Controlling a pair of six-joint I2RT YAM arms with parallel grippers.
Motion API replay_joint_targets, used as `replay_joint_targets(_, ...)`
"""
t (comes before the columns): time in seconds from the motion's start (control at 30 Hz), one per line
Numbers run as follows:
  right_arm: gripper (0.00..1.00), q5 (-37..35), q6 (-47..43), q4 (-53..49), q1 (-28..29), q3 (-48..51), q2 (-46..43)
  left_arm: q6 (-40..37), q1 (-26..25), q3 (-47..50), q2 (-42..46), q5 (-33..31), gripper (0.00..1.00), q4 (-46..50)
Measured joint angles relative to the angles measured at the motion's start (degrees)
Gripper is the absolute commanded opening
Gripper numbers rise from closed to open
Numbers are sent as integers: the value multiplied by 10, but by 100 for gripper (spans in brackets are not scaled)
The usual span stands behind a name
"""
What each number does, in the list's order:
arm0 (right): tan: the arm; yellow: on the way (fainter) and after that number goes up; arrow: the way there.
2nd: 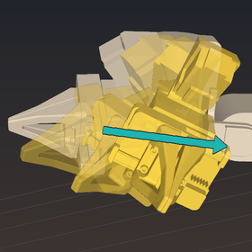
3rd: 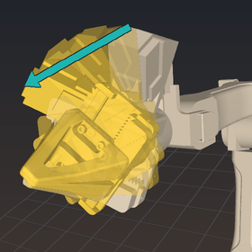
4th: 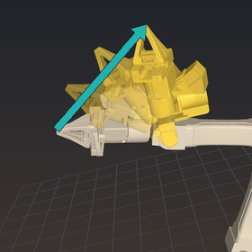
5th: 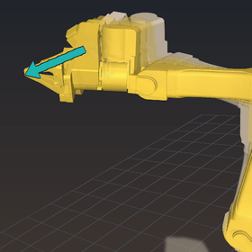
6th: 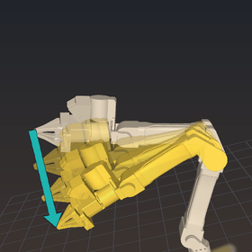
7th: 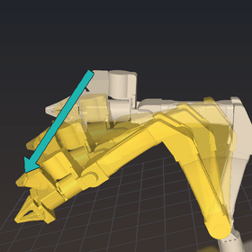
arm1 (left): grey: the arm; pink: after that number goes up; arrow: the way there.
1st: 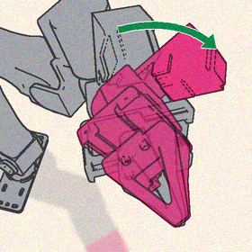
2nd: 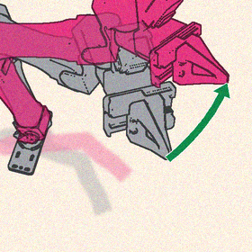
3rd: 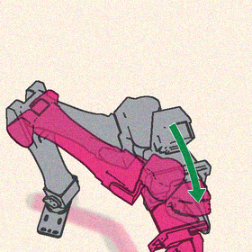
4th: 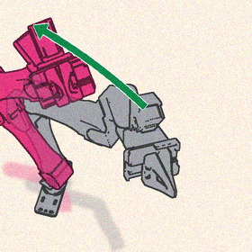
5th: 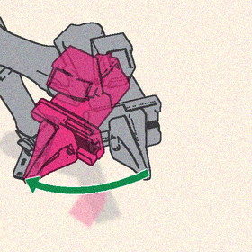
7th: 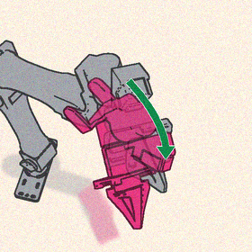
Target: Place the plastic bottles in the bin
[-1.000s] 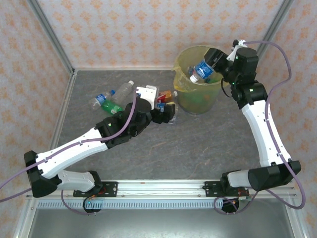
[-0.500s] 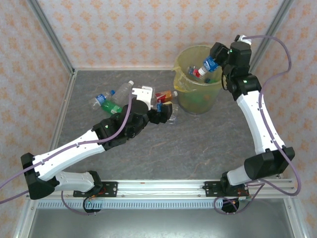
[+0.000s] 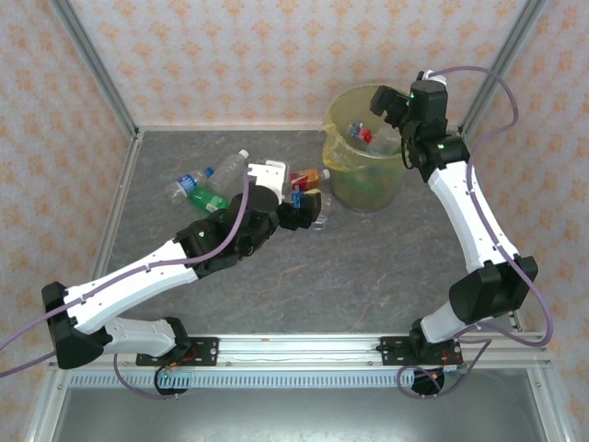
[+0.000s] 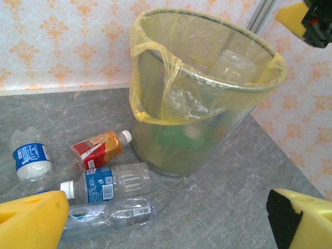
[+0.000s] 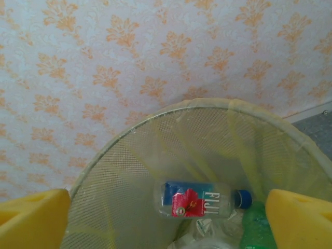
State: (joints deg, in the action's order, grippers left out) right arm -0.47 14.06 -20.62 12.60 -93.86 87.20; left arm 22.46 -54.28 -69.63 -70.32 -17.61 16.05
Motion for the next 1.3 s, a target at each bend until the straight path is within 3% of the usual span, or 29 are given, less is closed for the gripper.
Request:
replay_joint_targets(0.3, 100, -5, -8, 0, 0, 18, -49, 0, 3, -6, -25, 2, 99, 0)
replay_joint_targets(0.5, 100, -4, -9, 0, 0, 22, -82, 18, 31, -7, -29, -1, 99, 8)
replay_joint_targets(0.77, 100, 61, -6, 0, 2, 66, -130, 99, 118, 26, -25, -9, 98, 36)
replay_joint_targets(1.13, 100, 124, 11, 1, 40, 81, -146, 273, 265, 147, -13, -4, 76, 68)
replay_joint_targets(1.3, 100, 135, 17, 0, 50, 70, -143, 335, 301, 175, -43, 11, 73, 55)
